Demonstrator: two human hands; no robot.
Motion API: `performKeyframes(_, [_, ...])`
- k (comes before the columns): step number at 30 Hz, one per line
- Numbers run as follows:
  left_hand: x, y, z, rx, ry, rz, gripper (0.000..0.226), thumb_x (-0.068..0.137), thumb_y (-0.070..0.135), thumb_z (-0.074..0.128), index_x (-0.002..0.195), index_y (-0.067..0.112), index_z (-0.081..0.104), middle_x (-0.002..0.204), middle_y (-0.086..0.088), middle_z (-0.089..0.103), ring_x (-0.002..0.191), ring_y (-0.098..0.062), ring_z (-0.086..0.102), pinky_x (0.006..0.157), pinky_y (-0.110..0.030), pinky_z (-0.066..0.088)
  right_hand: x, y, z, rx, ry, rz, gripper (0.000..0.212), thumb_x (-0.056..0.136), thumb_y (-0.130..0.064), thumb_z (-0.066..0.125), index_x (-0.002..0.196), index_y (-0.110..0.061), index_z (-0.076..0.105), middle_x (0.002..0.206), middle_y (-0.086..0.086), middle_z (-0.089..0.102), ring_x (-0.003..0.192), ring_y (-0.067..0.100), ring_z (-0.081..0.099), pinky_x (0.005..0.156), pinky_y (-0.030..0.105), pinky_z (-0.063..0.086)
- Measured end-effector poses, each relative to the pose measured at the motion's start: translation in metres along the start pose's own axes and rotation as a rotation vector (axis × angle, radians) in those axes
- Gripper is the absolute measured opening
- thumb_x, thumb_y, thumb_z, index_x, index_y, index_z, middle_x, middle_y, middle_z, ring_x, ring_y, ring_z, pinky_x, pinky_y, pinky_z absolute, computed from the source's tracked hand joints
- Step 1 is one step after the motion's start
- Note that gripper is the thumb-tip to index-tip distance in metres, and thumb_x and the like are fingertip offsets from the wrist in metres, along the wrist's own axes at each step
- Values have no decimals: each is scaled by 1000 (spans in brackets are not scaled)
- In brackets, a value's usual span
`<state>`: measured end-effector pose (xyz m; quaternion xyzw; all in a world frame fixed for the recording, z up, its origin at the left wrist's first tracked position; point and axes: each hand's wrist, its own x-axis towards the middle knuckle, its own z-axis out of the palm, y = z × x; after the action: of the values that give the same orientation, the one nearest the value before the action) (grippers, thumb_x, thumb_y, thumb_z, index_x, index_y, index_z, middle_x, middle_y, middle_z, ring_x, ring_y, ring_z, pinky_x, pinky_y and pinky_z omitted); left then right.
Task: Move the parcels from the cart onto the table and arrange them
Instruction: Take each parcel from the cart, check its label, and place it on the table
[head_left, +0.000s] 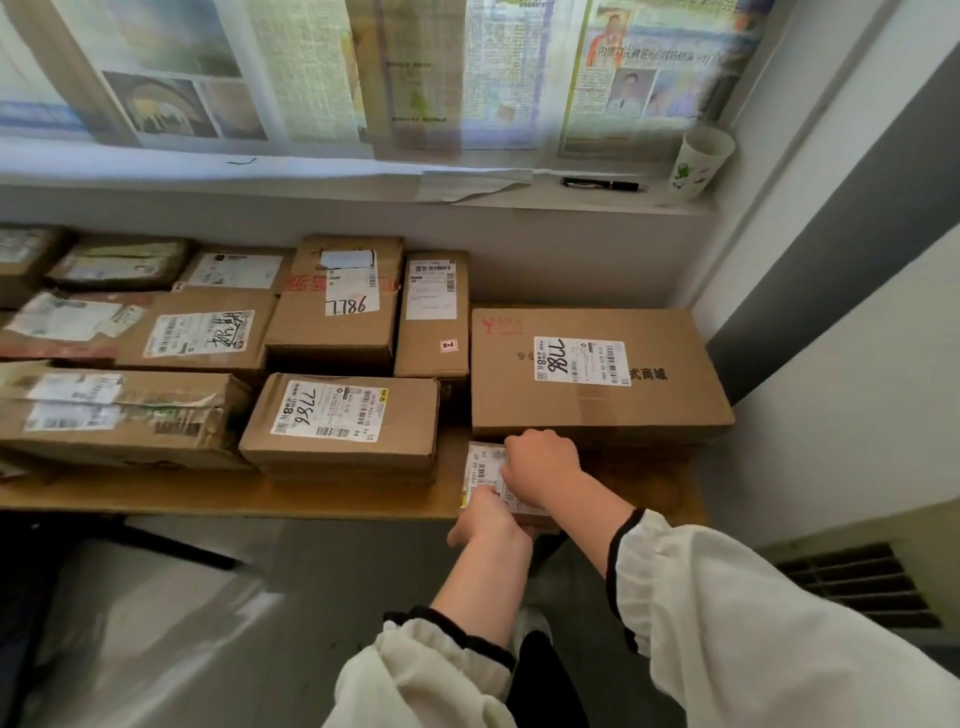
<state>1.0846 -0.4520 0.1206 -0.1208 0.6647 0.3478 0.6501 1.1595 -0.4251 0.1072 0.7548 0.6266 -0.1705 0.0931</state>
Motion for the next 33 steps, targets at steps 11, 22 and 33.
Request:
performKeyframes(11, [8,48,18,1296,-87,1143,87,82,31,69,146,35,11,156,3,13,143,-27,13,112,-49,21,-25,153,-9,306,534,418,52,85,-36,63,131,-16,47,132,10,46,124,28,40,93,40,47])
performKeyframes(22, [54,75,113,2386,-141,1354,79,90,54,45,146,42,-10,157,3,-14,142,-27,-21,104,-67,-10,27,232,-15,473,69,425,92,82,-48,63,149,-34,1,158,3,-9,142,32,18,109,46,31])
performKeyframes(33, [72,117,178,2364,-142,1348,79,89,52,49,146,43,-6,158,9,-9,143,-26,-18,104,-69,-7,98,239,-56,210,67,332,94,80,-51,63,150,-16,10,159,7,2,146,25,3,113,42,24])
